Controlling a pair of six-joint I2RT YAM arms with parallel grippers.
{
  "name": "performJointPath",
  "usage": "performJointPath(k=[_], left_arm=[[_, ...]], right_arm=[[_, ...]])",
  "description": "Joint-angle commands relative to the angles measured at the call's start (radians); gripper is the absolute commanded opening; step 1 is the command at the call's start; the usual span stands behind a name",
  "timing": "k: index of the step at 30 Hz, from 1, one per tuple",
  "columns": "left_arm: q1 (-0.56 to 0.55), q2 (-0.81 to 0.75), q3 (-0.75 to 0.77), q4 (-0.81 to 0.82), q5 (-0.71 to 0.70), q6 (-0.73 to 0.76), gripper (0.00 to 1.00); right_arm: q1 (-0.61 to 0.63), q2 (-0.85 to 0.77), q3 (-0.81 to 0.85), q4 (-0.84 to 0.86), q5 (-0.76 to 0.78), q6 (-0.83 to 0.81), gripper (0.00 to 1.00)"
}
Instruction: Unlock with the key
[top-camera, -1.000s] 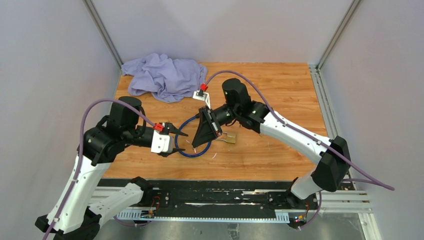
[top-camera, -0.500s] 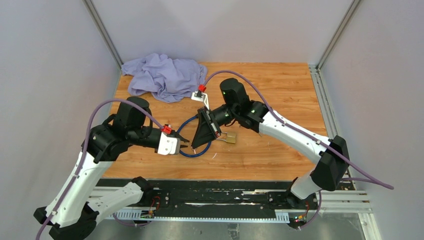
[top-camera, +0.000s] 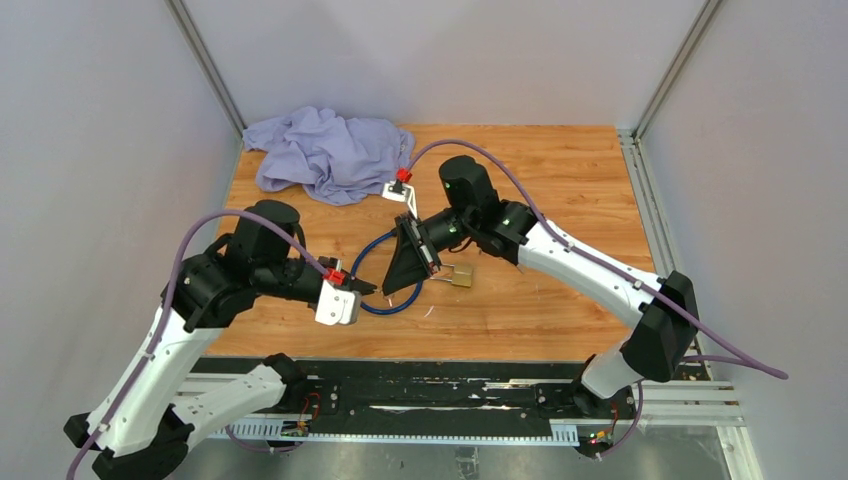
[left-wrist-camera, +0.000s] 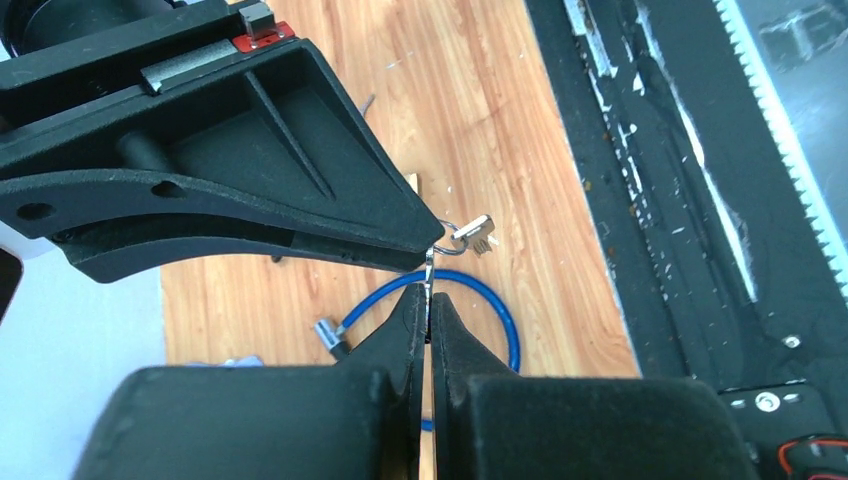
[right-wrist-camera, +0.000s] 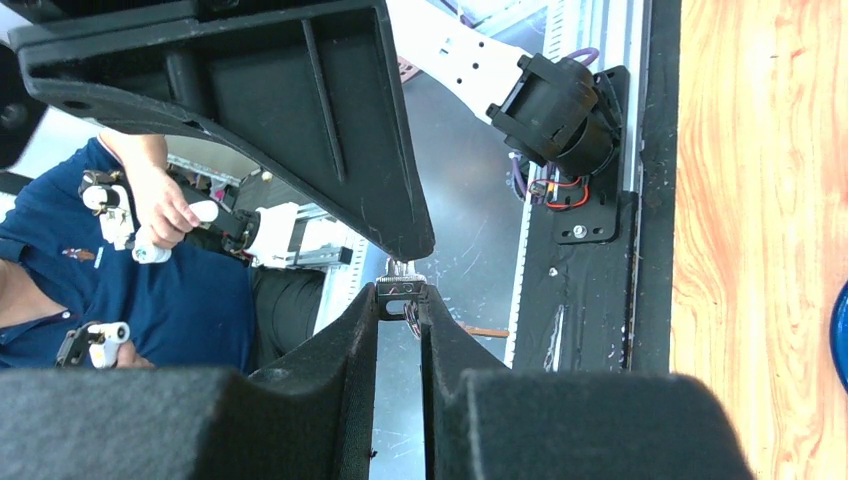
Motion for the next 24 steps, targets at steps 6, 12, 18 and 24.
performJointPath(k=[6,12,18,24], left_arm=[[-0.008,-0.081,-0.043,0.013,-0.164,0.447,0.0],[-0.007,-0.201,-0.153,0.083,-0.184,0.898,0.0],[-0.007,-0.334,-0.319,0.243,-0.112,1.194,0.0],[-0.007,-0.428,-0.469,0.496,-0.067,1.26,0.0]], right_arm=[[-0.055,-0.038,0.014,-0.005,0.023,0.015,0.53],[-0.115,-0.025,0.066,0.017,0.07,0.06,0.67],[-0.102,0.01,0.022,0.17,0.063,0.182,0.68],[-0.054,0.003,-0.032,0.296,0.045,0.268,0.68]])
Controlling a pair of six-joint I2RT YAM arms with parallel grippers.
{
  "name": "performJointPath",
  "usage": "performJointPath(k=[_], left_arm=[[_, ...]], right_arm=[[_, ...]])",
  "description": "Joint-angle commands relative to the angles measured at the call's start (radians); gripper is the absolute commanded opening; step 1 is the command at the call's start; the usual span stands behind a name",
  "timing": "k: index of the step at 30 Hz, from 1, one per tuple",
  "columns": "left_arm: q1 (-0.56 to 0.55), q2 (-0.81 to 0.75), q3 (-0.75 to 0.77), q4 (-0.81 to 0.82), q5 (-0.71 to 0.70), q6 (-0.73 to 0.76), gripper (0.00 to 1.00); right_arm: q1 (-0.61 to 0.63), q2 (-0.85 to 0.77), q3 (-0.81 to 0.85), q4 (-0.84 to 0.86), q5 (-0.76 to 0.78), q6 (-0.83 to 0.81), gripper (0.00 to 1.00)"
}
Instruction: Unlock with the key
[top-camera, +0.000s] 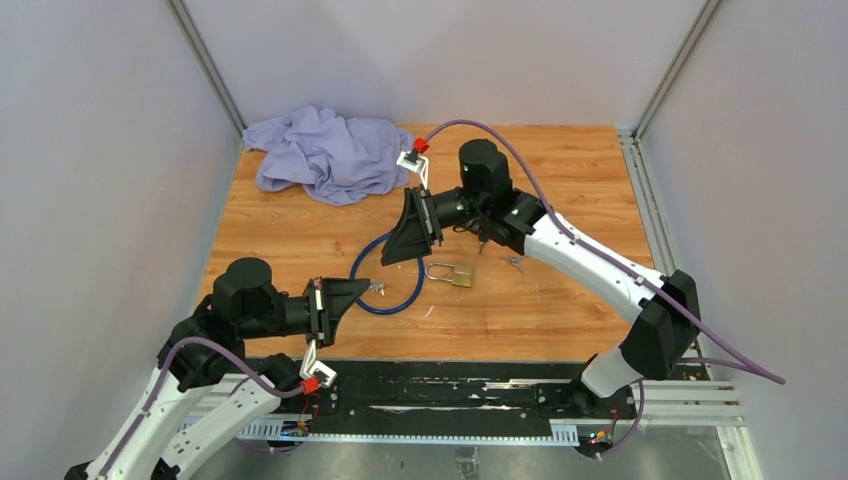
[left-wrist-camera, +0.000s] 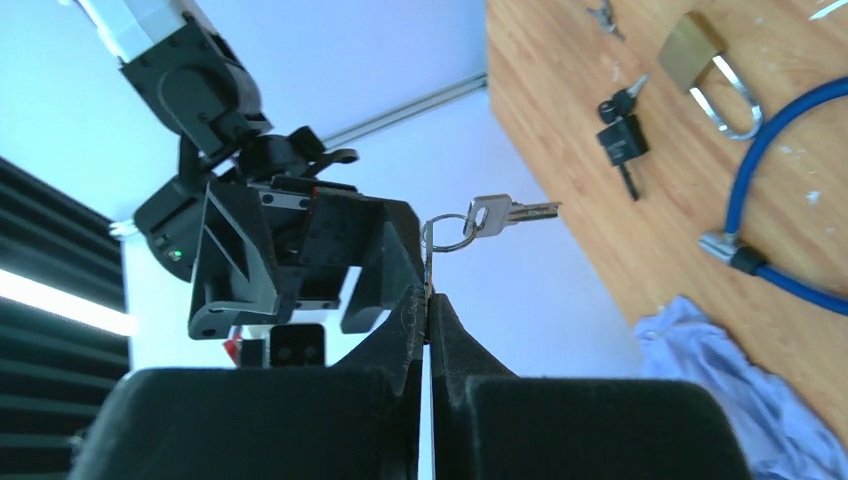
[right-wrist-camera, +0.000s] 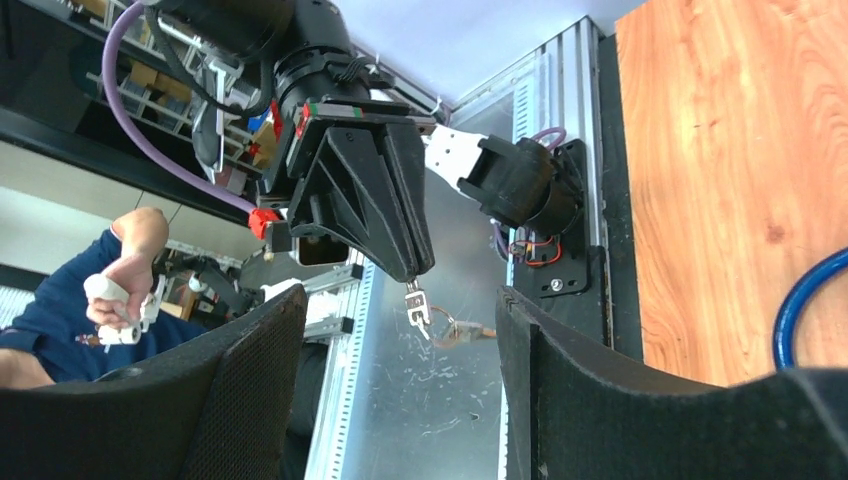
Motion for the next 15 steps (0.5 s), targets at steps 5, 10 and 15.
performJointPath(k=[5,10,15], left_arm=[[-0.002,-0.071,-0.129,0.382,0.048,0.269,0.0],[-0.002,-0.078,-0.13,0.385,0.015,0.267,0.0],[-0.002,-0.085,-0.131,0.37,0.001,0.262,0.0]], right_arm=[[0.047,-0.033,-0.162,0.323,-0.014,0.212,0.66],[0.048,-0.068,-0.236,0.435,0.016,0.271,0.58],[0.049,-0.084,-0.278,0.562,0.044,0.35,0.53]])
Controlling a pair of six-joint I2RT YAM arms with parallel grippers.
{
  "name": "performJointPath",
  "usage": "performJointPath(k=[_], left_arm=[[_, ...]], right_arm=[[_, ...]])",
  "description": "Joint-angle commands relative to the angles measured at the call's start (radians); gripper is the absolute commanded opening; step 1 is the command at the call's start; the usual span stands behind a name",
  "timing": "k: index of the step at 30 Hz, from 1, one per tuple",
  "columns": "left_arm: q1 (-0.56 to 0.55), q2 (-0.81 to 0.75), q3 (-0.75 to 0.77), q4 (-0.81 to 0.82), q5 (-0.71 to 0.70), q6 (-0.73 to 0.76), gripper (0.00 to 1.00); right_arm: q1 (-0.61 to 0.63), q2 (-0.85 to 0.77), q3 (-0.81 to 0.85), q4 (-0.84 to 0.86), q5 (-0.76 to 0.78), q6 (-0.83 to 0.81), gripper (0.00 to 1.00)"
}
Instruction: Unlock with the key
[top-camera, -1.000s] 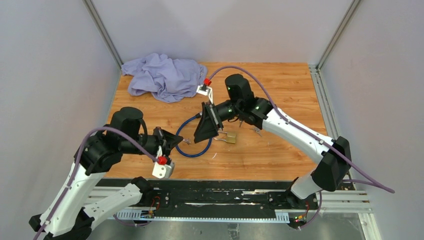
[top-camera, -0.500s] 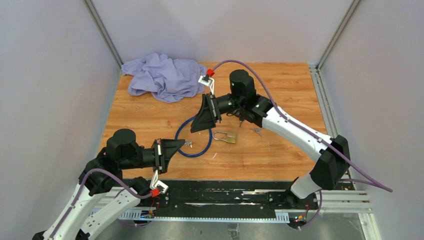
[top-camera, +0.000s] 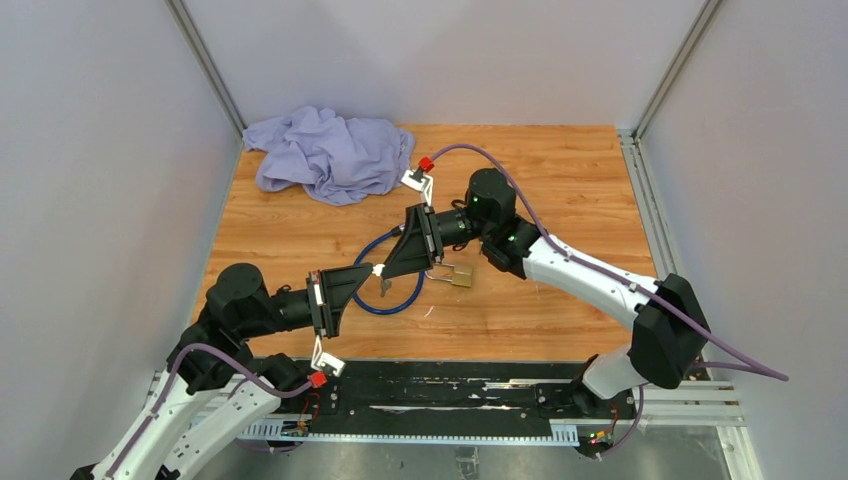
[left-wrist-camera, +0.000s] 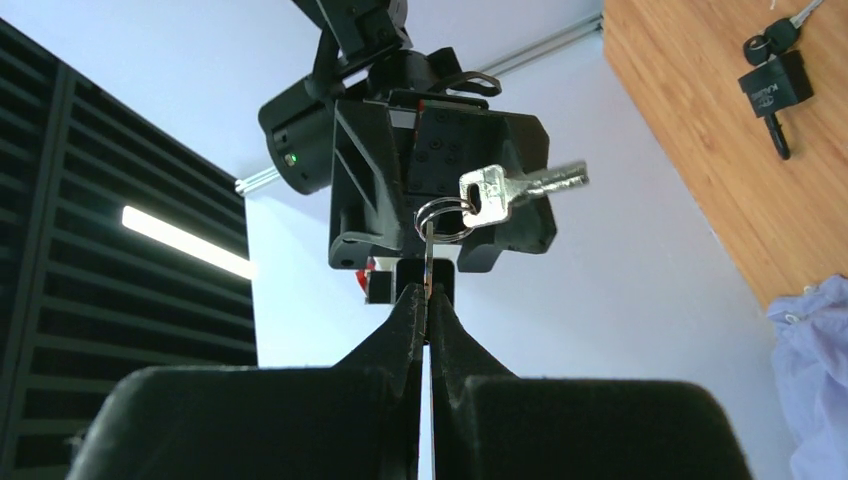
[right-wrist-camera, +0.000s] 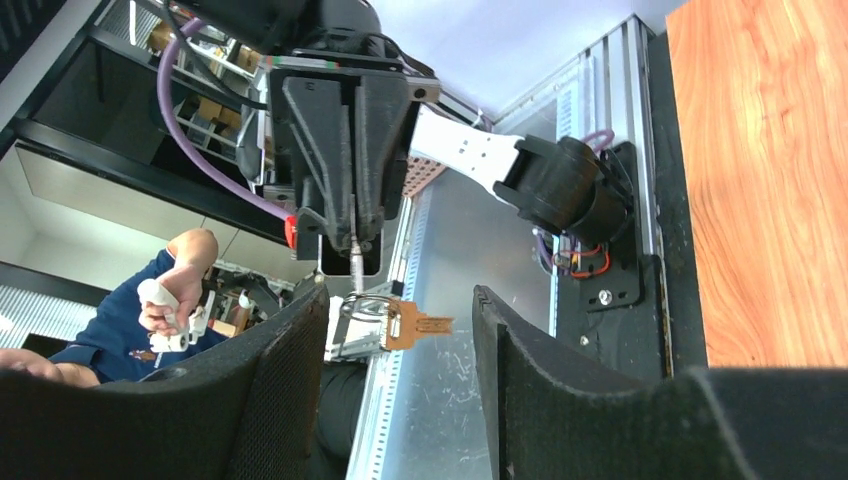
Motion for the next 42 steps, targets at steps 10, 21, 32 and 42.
performJointPath(k=[10,21,32,42], left_arm=[[-0.002,-0.019,-0.007,0.032,-0.062,0.244,0.0],[-0.003,-0.023,-0.008,0.047,-0.101,0.222,0.0],[-0.002,-0.017,0.007,0.056,-0.091,0.208,0.0],[-0.002,-0.027,0.012,0.06,-0.049,0.229,0.0]], right_arm=[[0.01,-0.034,-0.025,0.251,0.035,0.157,0.44],[0.019,-0.061,-0.029,0.155,0.115,0.09,0.41],[0.05,-0.108,0.057,-0.147,0.186,-0.149,0.72],[0.046,-0.09,0.129,-0.27,0.187,-0.196,0.75]])
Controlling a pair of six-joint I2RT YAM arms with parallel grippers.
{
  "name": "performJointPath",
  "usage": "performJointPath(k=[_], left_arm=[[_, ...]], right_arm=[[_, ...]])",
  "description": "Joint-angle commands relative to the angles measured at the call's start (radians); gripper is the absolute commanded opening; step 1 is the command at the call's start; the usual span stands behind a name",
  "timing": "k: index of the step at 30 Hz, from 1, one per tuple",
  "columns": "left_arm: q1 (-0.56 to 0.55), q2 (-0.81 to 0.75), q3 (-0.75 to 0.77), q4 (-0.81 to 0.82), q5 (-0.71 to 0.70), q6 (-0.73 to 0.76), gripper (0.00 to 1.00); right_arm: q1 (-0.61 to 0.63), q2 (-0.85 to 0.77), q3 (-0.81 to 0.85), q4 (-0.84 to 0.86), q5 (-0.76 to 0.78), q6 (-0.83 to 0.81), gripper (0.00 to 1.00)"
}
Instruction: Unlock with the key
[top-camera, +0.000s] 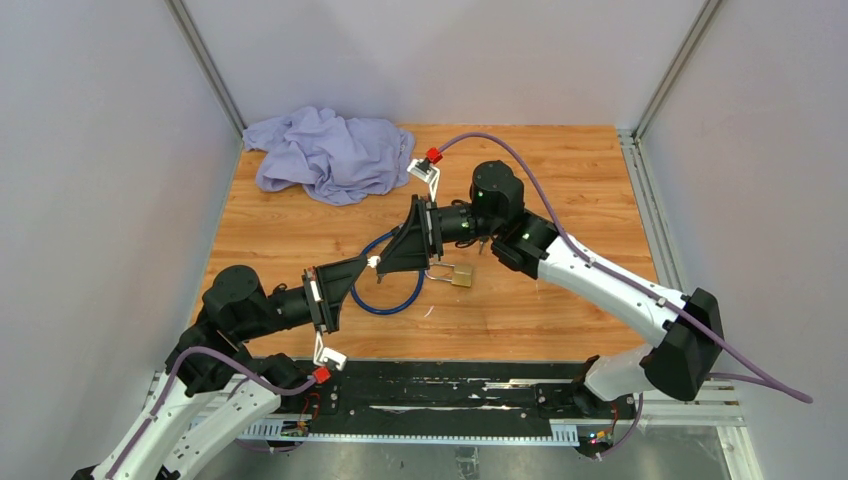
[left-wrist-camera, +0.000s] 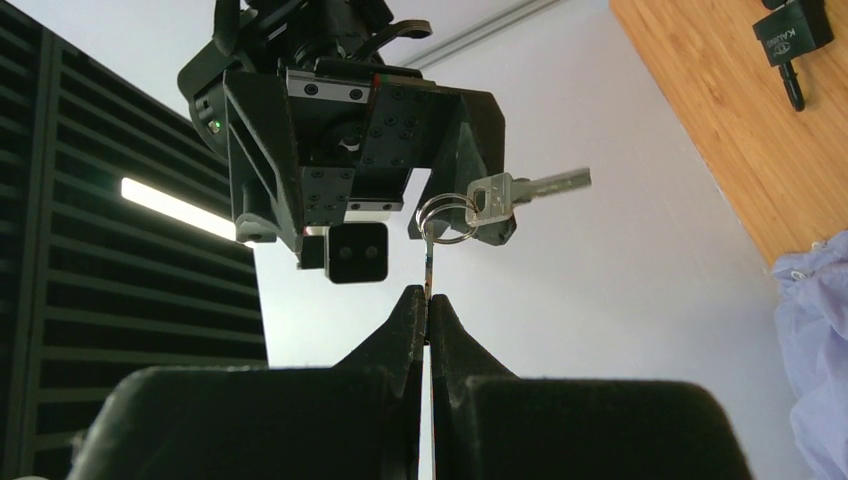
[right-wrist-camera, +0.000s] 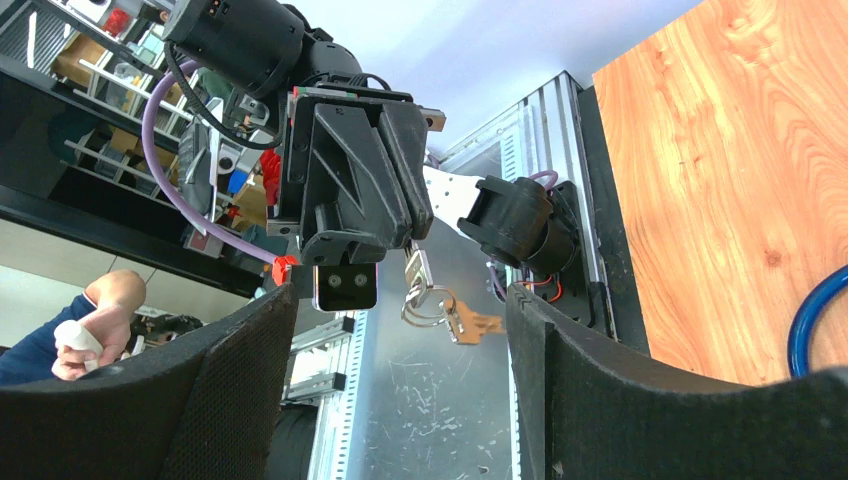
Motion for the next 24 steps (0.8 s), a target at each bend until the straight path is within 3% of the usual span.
performJointPath(k=[1,16,24], left_arm=[[-0.002,-0.009,0.014,0.036,0.035,0.229,0.0],[-0.002,-0.024,-0.007,0.048,0.055,0.243,0.0],[-0.002,-0.033,-0.008,0.047,0.082,0.235,0.0]], right_arm=[[0.004,0.003,0.055,-0.083,0.005,-0.054,0.75],[-0.016,0.008,0.062,-0.063,-0.034,-0.004,0.74],[-0.061,0.016,0.075,-0.077,-0.045,-0.002,0.66]])
